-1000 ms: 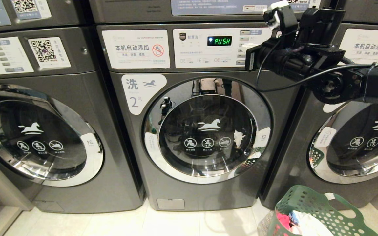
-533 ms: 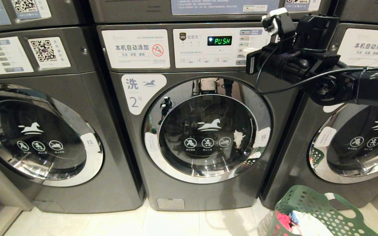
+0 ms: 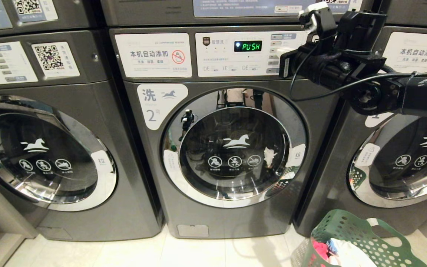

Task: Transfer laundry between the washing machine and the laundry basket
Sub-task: Press the washing machine switch

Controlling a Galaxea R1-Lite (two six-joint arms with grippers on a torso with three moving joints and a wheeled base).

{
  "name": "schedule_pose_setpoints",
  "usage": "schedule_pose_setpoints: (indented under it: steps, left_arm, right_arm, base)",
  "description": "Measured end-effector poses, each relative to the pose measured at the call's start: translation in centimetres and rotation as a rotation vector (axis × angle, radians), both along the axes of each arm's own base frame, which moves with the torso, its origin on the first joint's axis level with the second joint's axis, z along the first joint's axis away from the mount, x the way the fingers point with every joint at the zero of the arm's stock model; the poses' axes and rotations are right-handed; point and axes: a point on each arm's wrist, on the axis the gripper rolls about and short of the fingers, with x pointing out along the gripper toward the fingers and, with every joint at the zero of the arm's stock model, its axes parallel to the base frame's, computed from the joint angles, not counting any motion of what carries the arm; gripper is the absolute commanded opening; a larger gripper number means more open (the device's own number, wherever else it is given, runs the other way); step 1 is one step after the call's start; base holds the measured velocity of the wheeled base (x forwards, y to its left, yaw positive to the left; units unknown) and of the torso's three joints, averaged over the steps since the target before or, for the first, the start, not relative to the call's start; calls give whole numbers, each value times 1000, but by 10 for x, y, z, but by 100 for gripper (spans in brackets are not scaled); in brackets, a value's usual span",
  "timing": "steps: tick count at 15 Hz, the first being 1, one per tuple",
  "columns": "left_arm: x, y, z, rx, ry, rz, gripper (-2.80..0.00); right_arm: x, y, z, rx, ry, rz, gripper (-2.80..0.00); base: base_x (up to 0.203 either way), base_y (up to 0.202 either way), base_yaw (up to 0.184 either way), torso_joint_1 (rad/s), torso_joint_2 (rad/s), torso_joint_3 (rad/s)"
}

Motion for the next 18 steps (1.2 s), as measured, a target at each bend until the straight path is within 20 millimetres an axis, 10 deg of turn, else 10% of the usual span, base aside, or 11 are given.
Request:
schedule_pose_setpoints:
  steps: [18]
  left_arm:
    - [0,0,0,1,0,0,-280]
  right_arm:
    - [-2,5,-3,7,16,-30,-280]
  base:
    - [0,0,0,0,0,0]
